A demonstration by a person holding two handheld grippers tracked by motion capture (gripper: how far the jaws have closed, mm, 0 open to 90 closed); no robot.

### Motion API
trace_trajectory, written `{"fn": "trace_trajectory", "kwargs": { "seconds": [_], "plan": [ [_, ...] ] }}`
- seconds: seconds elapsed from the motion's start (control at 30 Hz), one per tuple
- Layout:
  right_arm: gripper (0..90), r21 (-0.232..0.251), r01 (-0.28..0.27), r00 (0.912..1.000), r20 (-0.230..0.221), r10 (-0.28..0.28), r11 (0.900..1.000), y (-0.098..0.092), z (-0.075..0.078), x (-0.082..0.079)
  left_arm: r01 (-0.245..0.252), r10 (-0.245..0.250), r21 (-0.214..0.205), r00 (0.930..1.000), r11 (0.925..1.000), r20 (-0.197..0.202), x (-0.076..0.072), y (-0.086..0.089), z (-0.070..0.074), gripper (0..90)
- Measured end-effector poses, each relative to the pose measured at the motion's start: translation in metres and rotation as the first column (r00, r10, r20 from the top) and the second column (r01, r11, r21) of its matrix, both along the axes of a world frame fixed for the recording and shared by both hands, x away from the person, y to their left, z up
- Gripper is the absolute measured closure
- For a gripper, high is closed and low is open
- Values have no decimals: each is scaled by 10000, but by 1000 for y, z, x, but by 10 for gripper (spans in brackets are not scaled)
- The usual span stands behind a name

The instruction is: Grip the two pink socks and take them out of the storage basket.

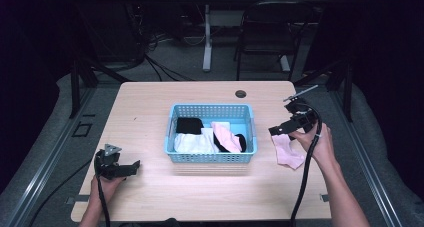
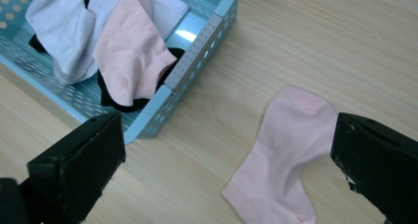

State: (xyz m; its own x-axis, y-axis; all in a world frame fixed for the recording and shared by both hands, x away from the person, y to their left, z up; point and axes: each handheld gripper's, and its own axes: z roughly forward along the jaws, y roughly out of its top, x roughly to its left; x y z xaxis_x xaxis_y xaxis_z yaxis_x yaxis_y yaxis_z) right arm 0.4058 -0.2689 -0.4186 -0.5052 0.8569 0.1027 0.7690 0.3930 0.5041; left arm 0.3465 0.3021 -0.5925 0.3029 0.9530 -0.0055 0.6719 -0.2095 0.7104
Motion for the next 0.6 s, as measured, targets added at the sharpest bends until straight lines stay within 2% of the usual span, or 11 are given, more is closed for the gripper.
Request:
{"fn": "trace_trajectory", "kwargs": {
  "seconds": [0.23, 0.4, 0.5, 0.6],
  "plan": [
    [0, -235, -491, 9988, -60, 489, 9985, 22, 9, 6, -2, 2, -7, 10000, 10000, 17, 0, 0, 0, 5],
    [0, -153, -624, 9980, -82, 623, 9979, 35, 13, 10, 2, -2, 1, 10000, 10000, -5, 0, 0, 0, 5],
    [0, -298, -896, 9959, -135, 892, 9955, 45, 16, 14, 2, -2, 2, 10000, 10000, -4, 0, 0, 0, 6],
    [0, -243, -1039, 9945, -126, 1036, 9943, 54, 18, 16, 1, -1, 3, 10000, 10000, -2, 0, 0, 0, 5]
  ]
}}
